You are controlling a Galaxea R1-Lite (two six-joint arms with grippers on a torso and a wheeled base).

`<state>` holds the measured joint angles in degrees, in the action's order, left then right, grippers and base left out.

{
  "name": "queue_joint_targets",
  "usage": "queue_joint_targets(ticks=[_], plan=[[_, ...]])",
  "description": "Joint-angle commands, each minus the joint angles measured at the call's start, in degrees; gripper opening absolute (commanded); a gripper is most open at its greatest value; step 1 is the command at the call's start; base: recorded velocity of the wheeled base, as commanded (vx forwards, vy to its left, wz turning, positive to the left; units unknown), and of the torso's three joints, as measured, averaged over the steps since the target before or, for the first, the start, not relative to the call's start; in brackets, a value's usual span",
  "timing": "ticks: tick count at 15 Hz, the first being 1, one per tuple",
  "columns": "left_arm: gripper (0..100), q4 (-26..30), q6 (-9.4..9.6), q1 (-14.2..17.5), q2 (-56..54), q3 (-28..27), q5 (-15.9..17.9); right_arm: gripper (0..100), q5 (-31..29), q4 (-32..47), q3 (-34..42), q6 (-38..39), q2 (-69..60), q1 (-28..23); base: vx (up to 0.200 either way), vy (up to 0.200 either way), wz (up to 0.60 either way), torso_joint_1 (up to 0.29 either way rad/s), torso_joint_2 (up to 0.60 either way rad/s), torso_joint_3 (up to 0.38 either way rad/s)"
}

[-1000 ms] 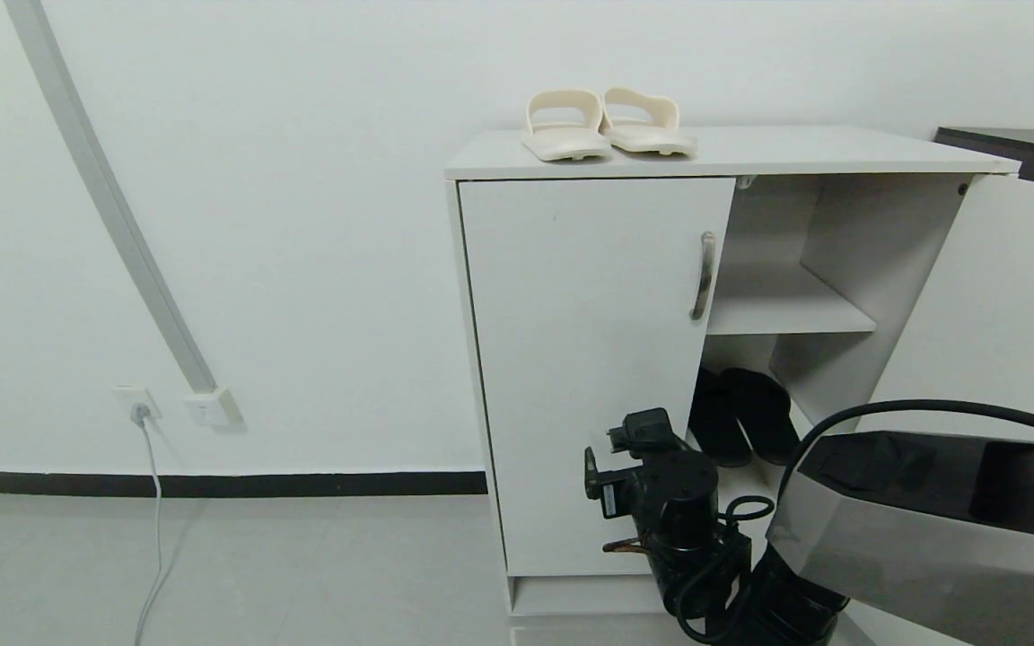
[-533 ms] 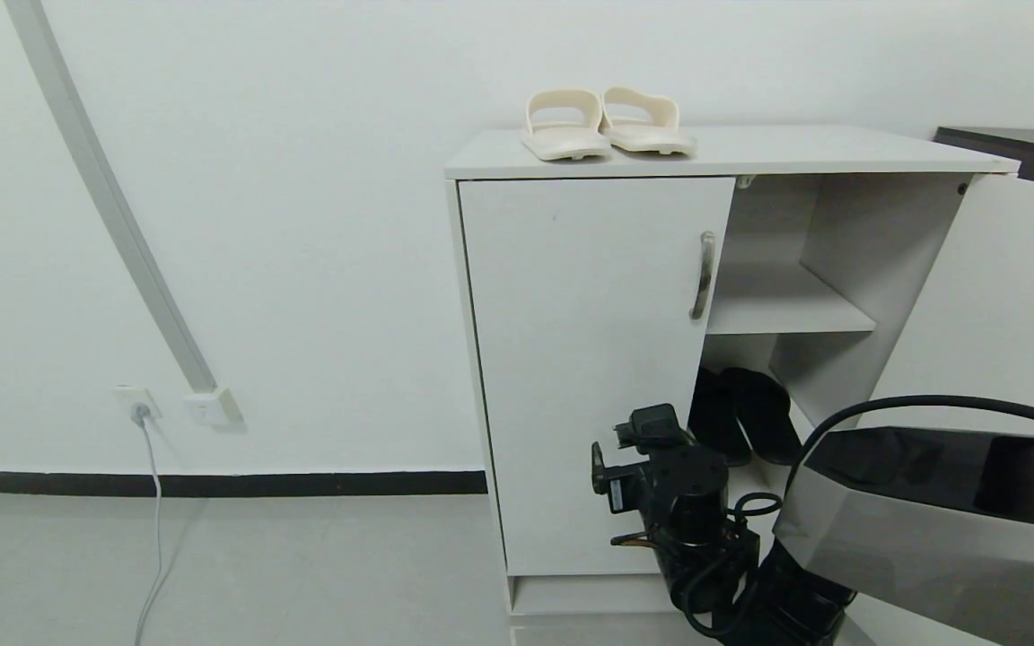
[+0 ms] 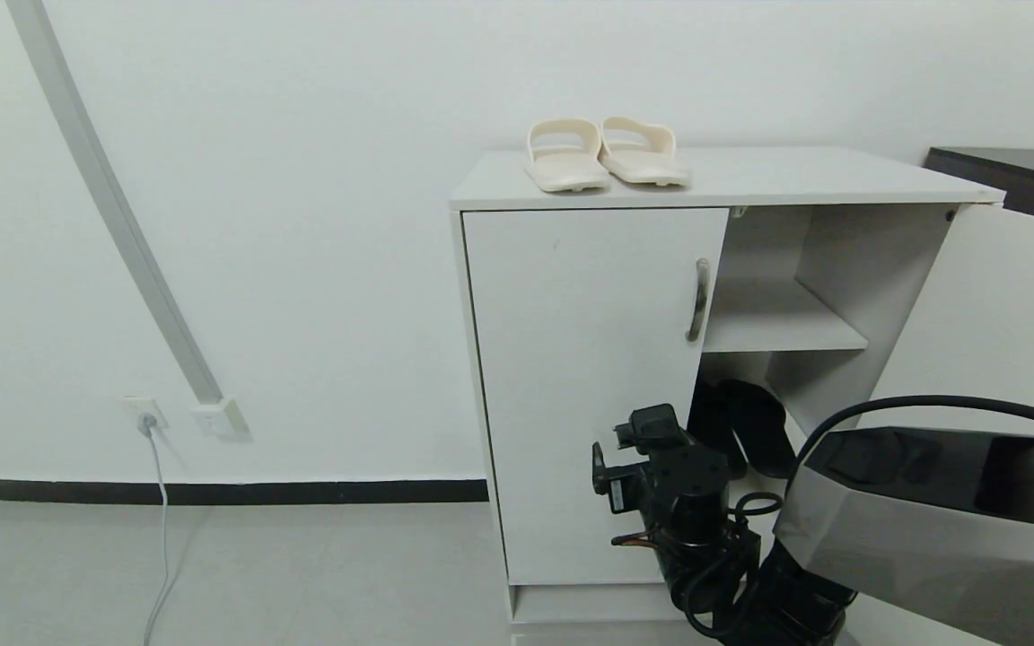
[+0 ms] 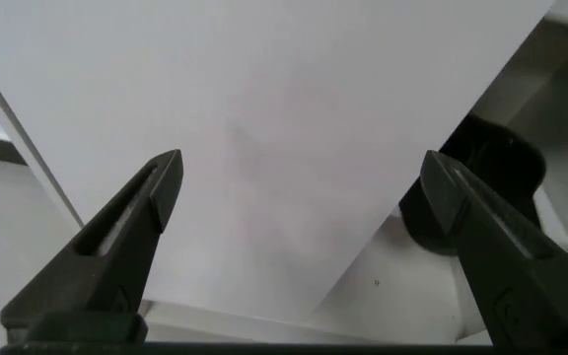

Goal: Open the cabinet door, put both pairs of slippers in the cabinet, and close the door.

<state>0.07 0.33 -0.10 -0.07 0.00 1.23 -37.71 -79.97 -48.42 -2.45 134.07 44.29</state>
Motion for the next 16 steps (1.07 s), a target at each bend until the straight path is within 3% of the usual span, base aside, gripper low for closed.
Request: queue_joint_targets(ticks=[1,16], plan=[[0,0.0,0.02,0.0,0.1,0.0,0.0,100,0.0,-0.3,0.1,-0.1,0.0,0.0,0.000,0.000,0.00,0.076,-0.43,-0.354],[0,0.0,0.02,0.0,0.1,0.0,0.0,100,-0.1,-0.3,0.1,-0.2,-0.2,-0.1,0.000,0.000,0.00,0.148,-0.48,-0.329]])
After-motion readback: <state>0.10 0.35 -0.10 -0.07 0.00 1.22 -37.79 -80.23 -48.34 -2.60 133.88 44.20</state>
